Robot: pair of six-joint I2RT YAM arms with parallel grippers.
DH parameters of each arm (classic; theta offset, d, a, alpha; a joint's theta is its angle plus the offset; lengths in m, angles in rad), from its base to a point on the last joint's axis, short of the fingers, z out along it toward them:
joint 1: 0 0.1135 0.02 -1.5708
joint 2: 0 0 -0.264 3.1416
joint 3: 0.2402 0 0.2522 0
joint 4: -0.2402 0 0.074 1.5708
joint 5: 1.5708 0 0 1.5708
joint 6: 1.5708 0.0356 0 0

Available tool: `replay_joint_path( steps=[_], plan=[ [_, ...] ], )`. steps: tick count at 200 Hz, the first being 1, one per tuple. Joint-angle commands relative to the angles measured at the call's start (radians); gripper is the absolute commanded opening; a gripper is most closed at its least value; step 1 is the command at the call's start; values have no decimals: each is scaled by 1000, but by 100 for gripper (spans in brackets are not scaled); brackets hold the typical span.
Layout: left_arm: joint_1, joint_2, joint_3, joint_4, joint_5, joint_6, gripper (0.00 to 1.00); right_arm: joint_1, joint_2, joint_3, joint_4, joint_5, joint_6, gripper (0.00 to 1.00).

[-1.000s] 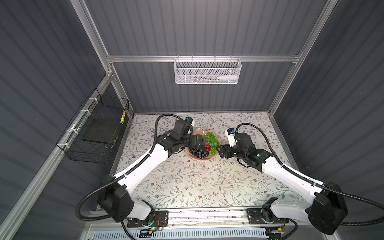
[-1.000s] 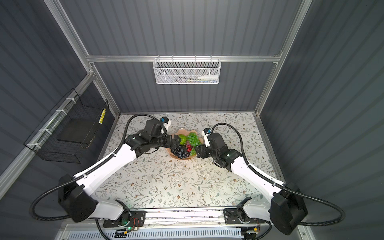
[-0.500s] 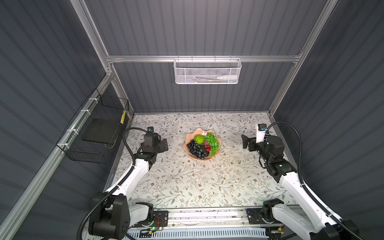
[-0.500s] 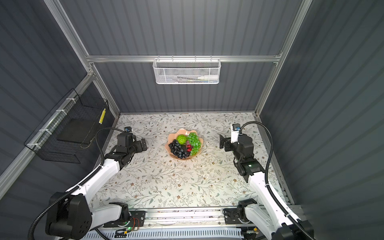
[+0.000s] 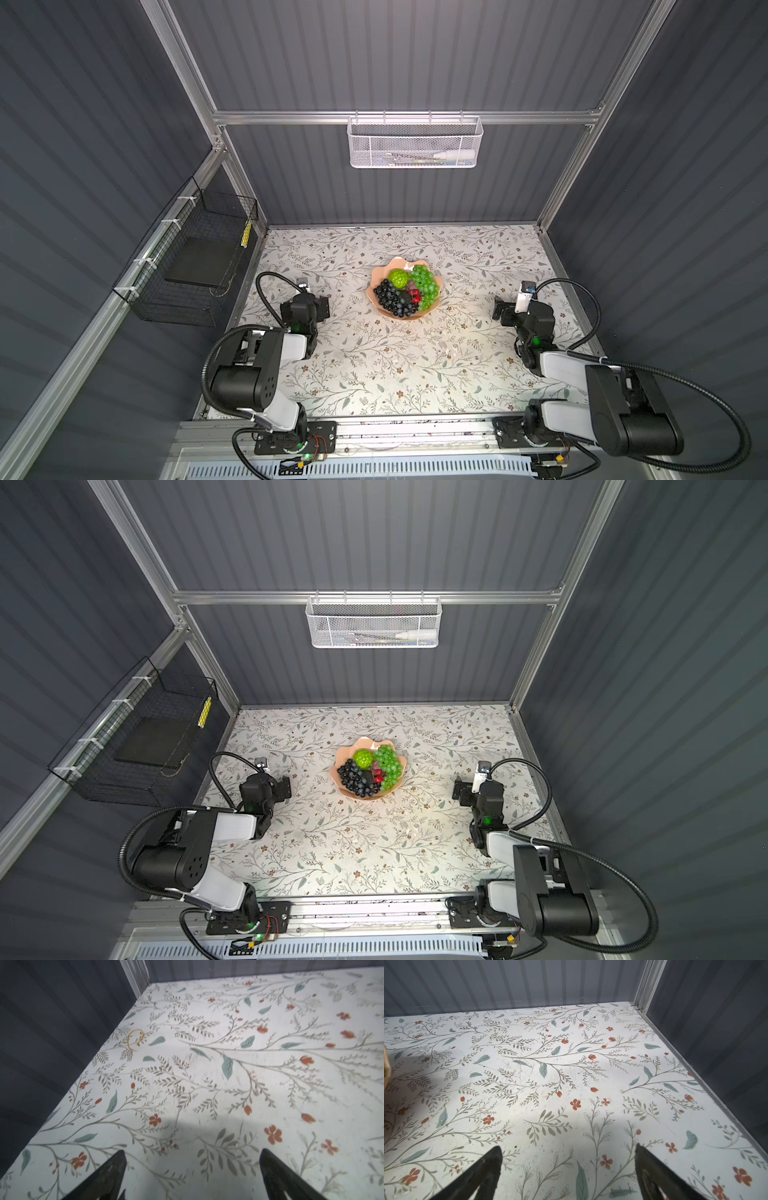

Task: Place and organize the fake fruits in the fruit bowl

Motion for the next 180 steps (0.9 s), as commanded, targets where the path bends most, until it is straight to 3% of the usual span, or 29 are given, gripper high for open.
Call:
replay_joint_path(
  steps=[1,6,19,28,38,64,180],
  plan=[
    [5,112,-30,312,17,22,100,-16,64,37,193,-32,-12,99],
    [4,138,-23,337,13,40,100,-16,102,36,232,-38,-13,99],
    [3,103,40,135,29,18,100,-23,182,35,338,-44,-12,99],
    [4,134,48,183,16,32,100,-25,140,54,229,-50,-8,99],
    [5,114,60,108,18,16,100,-30,148,81,181,-60,-6,99],
    [8,120,58,128,20,15,100,-57,152,106,136,-37,42,99],
    [7,124,48,162,15,21,100,-56,159,101,159,-38,38,99]
  ],
)
